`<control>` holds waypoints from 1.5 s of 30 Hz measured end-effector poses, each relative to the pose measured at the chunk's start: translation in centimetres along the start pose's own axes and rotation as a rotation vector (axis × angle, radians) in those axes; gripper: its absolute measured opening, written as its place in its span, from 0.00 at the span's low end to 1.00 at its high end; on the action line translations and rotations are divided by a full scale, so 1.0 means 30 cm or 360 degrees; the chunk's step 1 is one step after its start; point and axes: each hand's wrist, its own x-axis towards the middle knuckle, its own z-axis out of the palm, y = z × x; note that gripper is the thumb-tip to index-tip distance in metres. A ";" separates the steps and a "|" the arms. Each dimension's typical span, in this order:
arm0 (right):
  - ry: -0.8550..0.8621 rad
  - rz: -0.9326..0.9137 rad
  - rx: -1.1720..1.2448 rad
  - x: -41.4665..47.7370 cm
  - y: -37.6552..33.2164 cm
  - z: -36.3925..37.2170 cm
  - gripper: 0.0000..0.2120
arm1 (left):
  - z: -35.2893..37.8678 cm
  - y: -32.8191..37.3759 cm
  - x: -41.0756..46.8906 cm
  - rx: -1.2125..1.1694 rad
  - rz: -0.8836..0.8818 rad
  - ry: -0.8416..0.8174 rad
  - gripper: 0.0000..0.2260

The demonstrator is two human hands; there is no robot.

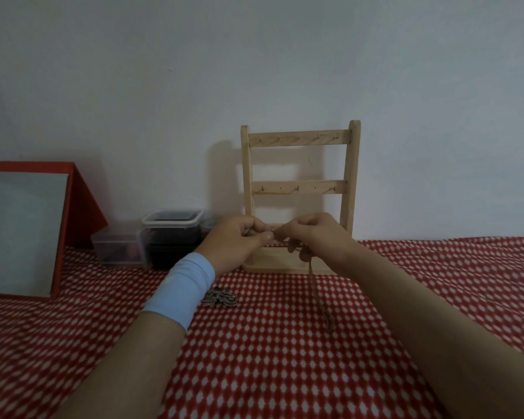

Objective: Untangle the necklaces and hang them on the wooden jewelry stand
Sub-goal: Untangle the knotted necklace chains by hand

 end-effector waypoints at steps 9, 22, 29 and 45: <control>-0.0065 -0.0019 -0.0151 0.010 0.015 0.004 0.11 | -0.008 0.006 -0.003 0.0201 0.0087 0.0033 0.03; -0.0287 0.0174 -0.0424 -0.003 0.010 0.007 0.17 | 0.017 -0.011 0.001 0.0288 0.0117 -0.0047 0.06; -0.0302 0.0273 0.0230 0.012 0.022 -0.006 0.17 | 0.005 0.010 -0.015 0.0024 0.0030 -0.0174 0.05; -0.0298 0.0375 0.0458 0.022 0.049 -0.002 0.13 | 0.001 0.014 -0.018 -0.0170 -0.0105 -0.0365 0.05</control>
